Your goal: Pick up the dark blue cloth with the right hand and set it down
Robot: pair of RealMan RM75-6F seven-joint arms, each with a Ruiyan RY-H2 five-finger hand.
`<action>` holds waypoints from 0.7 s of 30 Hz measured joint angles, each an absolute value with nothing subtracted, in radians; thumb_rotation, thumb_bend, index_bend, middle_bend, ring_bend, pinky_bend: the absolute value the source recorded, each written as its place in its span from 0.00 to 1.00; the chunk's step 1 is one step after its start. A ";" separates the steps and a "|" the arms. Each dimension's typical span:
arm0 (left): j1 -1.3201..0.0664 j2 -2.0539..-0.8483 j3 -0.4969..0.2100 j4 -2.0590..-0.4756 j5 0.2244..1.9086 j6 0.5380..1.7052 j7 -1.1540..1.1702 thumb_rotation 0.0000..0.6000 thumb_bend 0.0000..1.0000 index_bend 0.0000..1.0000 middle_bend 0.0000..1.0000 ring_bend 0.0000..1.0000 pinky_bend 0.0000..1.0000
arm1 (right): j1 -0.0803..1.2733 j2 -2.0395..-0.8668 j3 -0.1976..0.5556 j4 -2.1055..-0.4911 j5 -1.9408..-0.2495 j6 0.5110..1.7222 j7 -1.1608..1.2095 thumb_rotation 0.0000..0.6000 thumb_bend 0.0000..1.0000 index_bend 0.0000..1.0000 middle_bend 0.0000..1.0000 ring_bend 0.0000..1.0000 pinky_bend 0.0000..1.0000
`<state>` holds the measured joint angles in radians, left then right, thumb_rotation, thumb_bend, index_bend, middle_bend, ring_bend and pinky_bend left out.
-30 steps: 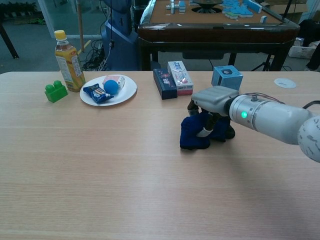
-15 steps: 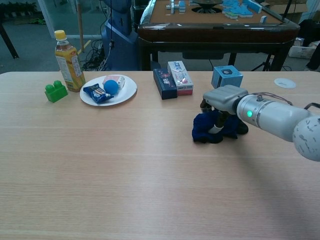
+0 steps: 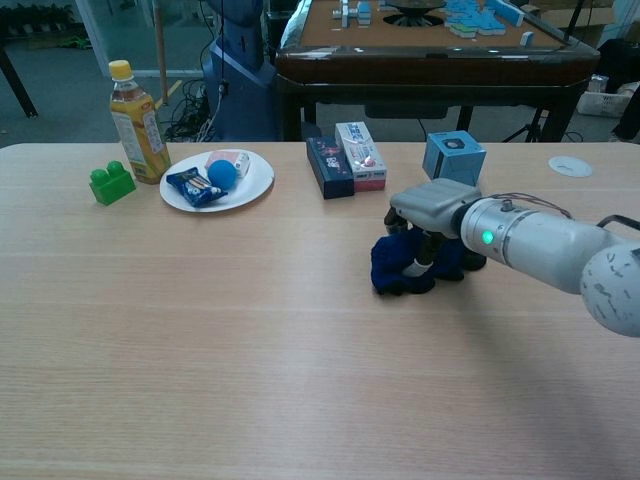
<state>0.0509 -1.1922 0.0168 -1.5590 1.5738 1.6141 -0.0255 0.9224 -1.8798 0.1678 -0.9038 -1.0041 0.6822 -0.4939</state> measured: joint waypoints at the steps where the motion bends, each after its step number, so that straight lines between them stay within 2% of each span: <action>1: 0.051 -1.192 0.017 -1.558 1.573 1.614 -0.027 1.00 0.44 0.17 0.00 0.05 0.00 | 0.923 -1.882 0.166 -0.913 -1.010 0.683 -0.491 1.00 0.51 0.68 0.45 0.40 0.47; 11: 0.054 -1.192 0.017 -1.553 1.571 1.614 -0.031 1.00 0.44 0.17 0.00 0.05 0.00 | 0.926 -1.893 0.135 -1.011 -1.104 0.689 -0.442 1.00 0.51 0.68 0.46 0.41 0.47; 21: 0.057 -1.192 0.017 -1.550 1.570 1.615 -0.035 1.00 0.44 0.17 0.00 0.05 0.00 | 0.929 -1.902 0.148 -0.899 -1.080 0.680 -0.449 1.00 0.51 0.68 0.46 0.41 0.47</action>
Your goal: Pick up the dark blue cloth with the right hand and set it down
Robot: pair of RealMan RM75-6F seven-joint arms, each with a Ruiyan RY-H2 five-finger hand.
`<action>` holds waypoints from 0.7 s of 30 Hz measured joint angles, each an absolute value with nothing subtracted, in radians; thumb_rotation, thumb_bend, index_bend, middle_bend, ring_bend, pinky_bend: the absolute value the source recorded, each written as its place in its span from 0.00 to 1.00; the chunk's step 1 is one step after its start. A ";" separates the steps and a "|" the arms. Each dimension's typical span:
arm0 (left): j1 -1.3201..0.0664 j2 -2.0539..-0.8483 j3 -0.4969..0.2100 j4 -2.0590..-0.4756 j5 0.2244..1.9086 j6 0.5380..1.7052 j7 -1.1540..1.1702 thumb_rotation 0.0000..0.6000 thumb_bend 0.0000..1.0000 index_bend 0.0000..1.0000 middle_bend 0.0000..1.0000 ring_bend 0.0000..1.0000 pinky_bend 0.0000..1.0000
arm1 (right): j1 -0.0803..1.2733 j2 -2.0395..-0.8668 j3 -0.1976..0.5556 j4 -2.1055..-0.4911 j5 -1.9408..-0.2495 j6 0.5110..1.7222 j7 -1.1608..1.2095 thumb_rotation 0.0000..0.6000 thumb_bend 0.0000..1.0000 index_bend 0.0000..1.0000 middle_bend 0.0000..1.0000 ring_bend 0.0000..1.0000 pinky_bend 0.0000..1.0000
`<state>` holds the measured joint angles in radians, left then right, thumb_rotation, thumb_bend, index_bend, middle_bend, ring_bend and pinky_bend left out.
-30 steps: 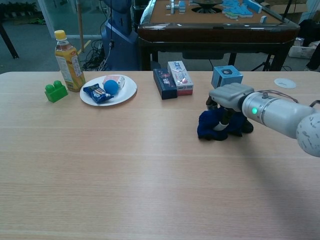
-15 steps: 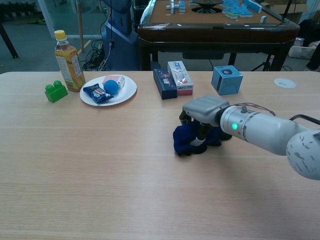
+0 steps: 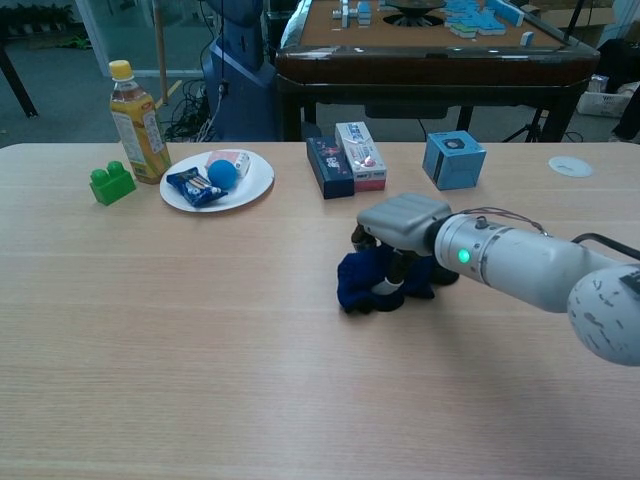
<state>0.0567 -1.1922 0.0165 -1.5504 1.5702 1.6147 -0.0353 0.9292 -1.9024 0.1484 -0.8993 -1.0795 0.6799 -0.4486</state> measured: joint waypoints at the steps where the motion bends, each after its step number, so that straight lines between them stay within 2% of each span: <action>1: 0.056 -1.193 0.017 -1.550 1.571 1.614 -0.036 1.00 0.44 0.17 0.00 0.05 0.00 | 0.928 -1.903 0.151 -0.885 -1.073 0.678 -0.450 1.00 0.51 0.68 0.46 0.41 0.47; 11: 0.050 -1.195 0.017 -1.552 1.577 1.607 -0.032 1.00 0.44 0.17 0.00 0.05 0.00 | 0.900 -1.885 0.170 -0.788 -1.022 0.663 -0.459 1.00 0.51 0.68 0.46 0.41 0.47; 21: 0.048 -1.195 0.017 -1.560 1.585 1.609 -0.023 1.00 0.44 0.17 0.00 0.05 0.00 | 0.882 -1.845 0.152 -0.904 -1.066 0.668 -0.432 1.00 0.51 0.68 0.46 0.42 0.48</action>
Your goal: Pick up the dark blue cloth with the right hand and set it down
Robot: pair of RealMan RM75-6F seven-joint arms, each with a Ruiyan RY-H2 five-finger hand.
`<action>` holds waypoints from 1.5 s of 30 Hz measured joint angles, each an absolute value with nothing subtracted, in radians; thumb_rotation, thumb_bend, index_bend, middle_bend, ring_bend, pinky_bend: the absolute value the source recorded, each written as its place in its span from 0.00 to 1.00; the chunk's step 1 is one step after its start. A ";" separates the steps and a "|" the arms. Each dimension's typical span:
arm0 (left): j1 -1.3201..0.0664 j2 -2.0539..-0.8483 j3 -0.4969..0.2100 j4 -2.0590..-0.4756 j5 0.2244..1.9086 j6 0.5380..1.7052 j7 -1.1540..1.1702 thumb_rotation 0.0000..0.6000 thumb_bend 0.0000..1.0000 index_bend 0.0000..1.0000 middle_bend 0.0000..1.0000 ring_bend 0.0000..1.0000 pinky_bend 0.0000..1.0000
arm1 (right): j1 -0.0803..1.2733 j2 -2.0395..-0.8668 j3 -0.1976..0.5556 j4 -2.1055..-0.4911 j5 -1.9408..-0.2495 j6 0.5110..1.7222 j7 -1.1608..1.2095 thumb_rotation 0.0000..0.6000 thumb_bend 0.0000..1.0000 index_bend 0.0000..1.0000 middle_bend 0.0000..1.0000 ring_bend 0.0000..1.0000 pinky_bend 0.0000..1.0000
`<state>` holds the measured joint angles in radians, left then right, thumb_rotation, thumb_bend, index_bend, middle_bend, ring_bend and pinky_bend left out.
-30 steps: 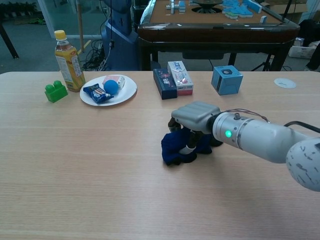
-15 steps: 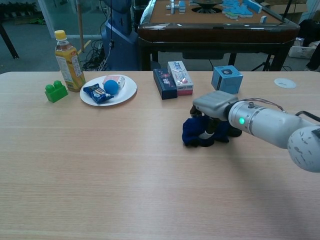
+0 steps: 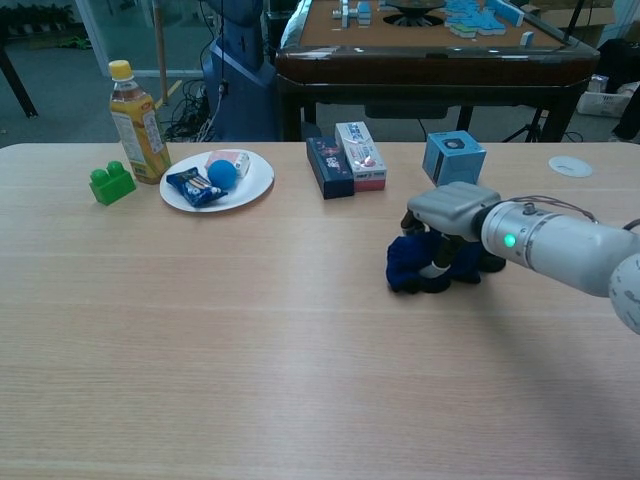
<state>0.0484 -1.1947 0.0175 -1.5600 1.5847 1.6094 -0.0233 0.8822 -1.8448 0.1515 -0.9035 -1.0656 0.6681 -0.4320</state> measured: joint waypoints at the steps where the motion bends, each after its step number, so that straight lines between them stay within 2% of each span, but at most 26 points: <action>1: 0.048 -1.194 0.018 -1.560 1.586 1.610 -0.023 1.00 0.44 0.17 0.00 0.05 0.00 | 0.881 -1.840 0.148 -0.921 -1.072 0.668 -0.427 1.00 0.51 0.68 0.46 0.42 0.48; 9: 0.049 -1.196 0.020 -1.559 1.589 1.611 -0.022 1.00 0.44 0.17 0.00 0.05 0.00 | 0.878 -1.812 0.115 -1.056 -1.140 0.666 -0.401 1.00 0.51 0.68 0.47 0.42 0.48; 13: 0.050 -1.195 0.019 -1.560 1.590 1.615 -0.022 1.00 0.44 0.17 0.00 0.05 0.00 | 0.891 -1.827 0.110 -1.073 -1.157 0.665 -0.401 1.00 0.51 0.68 0.47 0.42 0.48; 34: 0.062 -1.189 0.020 -1.550 1.576 1.620 -0.041 1.00 0.44 0.17 0.00 0.05 0.00 | 0.958 -1.937 0.195 -0.851 -1.006 0.650 -0.526 1.00 0.51 0.68 0.47 0.42 0.48; 45: 0.059 -1.190 0.021 -1.560 1.589 1.622 -0.031 1.00 0.44 0.17 0.00 0.05 0.00 | 0.949 -1.895 0.159 -1.015 -1.054 0.638 -0.493 1.00 0.51 0.68 0.47 0.42 0.48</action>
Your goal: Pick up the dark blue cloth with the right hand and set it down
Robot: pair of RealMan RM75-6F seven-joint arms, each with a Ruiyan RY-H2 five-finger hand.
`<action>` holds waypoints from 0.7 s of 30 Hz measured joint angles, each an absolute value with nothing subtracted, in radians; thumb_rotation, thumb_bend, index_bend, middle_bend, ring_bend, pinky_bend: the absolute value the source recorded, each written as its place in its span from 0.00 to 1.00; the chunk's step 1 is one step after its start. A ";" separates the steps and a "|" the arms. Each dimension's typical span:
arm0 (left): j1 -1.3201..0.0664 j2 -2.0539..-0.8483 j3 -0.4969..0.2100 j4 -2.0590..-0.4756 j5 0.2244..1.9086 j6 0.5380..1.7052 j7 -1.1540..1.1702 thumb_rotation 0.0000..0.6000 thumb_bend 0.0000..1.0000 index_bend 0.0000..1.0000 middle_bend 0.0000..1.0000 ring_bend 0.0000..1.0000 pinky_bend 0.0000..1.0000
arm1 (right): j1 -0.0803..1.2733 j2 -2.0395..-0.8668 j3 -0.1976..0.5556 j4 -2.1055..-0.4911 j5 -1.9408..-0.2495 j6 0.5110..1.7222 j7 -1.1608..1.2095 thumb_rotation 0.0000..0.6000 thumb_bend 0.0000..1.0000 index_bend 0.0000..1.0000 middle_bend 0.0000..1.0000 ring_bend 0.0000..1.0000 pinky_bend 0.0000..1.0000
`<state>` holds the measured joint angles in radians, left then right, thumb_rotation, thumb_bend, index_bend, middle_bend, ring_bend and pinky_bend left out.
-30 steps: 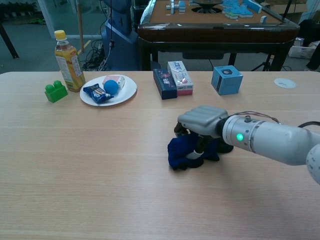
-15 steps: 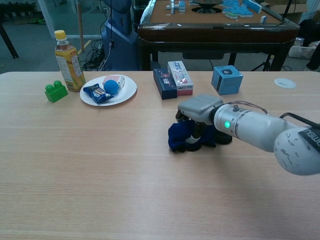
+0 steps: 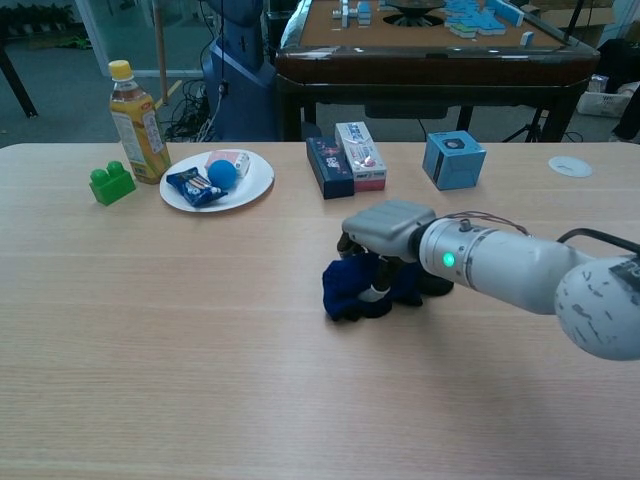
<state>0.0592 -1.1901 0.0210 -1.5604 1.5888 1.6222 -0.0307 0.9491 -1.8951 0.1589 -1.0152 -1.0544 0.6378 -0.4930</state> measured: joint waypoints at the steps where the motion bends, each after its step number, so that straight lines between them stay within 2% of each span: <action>1: 0.059 -1.190 0.021 -1.561 1.590 1.622 -0.030 1.00 0.44 0.17 0.00 0.05 0.00 | 0.947 -1.887 0.153 -1.035 -1.061 0.637 -0.489 1.00 0.51 0.68 0.47 0.42 0.48; 11: 0.049 -1.194 0.021 -1.562 1.601 1.614 -0.027 1.00 0.44 0.17 0.00 0.05 0.00 | 0.897 -1.740 0.079 -1.284 -1.152 0.667 -0.438 1.00 0.51 0.68 0.47 0.42 0.49; 18: 0.048 -1.192 0.021 -1.567 1.607 1.618 -0.024 1.00 0.44 0.17 0.00 0.05 0.00 | 0.826 -1.581 0.021 -1.450 -1.291 0.780 -0.361 1.00 0.50 0.67 0.46 0.42 0.49; 21: 0.048 -1.191 0.022 -1.571 1.609 1.621 -0.022 1.00 0.44 0.17 0.00 0.05 0.00 | 0.798 -1.529 0.006 -1.492 -1.357 0.838 -0.304 1.00 0.48 0.62 0.43 0.41 0.49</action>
<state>0.0481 -1.1906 0.0216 -1.5707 1.6090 1.6208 -0.0217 0.7980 -1.5295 0.0055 -1.4917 -1.3574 0.8377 -0.3039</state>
